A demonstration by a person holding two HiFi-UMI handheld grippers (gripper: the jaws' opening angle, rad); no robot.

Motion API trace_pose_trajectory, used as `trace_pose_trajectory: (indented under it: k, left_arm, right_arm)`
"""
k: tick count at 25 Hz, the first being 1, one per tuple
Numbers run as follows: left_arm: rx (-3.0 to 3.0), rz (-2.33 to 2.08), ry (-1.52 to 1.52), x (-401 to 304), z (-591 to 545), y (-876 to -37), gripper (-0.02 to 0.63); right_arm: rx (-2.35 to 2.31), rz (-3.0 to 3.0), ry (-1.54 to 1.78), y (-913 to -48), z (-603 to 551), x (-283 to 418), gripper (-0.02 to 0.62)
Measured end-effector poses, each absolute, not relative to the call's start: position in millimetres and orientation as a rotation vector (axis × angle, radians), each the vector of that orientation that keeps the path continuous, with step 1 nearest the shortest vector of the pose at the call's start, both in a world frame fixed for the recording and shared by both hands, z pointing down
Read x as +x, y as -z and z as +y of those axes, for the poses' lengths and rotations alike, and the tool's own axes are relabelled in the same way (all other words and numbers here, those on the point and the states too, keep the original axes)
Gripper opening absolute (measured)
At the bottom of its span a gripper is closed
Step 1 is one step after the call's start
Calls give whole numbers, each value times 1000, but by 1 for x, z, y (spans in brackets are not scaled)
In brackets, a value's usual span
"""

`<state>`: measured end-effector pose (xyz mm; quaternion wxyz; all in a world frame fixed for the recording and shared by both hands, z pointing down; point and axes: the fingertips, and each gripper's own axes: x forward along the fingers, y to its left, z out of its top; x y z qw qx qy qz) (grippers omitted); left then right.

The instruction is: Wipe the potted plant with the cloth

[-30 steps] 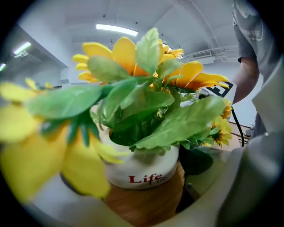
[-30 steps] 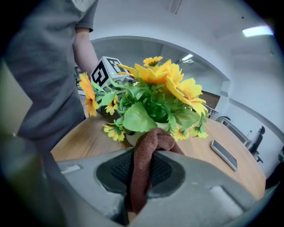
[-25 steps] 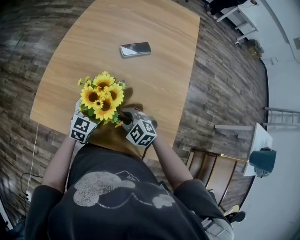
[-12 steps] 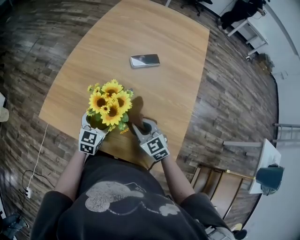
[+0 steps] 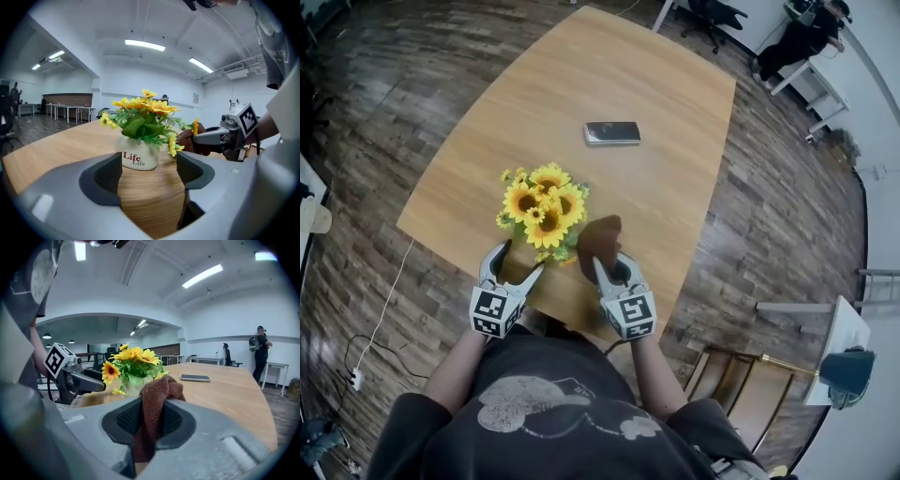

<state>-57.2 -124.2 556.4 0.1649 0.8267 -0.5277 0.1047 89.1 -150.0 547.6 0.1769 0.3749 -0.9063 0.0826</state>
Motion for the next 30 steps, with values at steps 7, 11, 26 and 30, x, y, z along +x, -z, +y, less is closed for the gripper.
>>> trace_pose_trajectory:
  k: [7, 11, 26, 30]
  left_arm:
    - [2364, -1508, -183, -79, -86, -532, 307]
    - [2375, -1528, -137, -96, -61, -520, 257]
    - [2429, -1483, -43, -124, 68, -505, 18]
    - [2414, -1480, -27, -135, 93, -507, 18]
  right_arm:
    - [1209, -2524, -261, -529, -124, 86, 46]
    - [1257, -2526, -250, -520, -105, 79, 46]
    - [1361, -2497, -174, -499, 37, 61, 46]
    - [1407, -2442, -214, -502, 82, 66, 46]
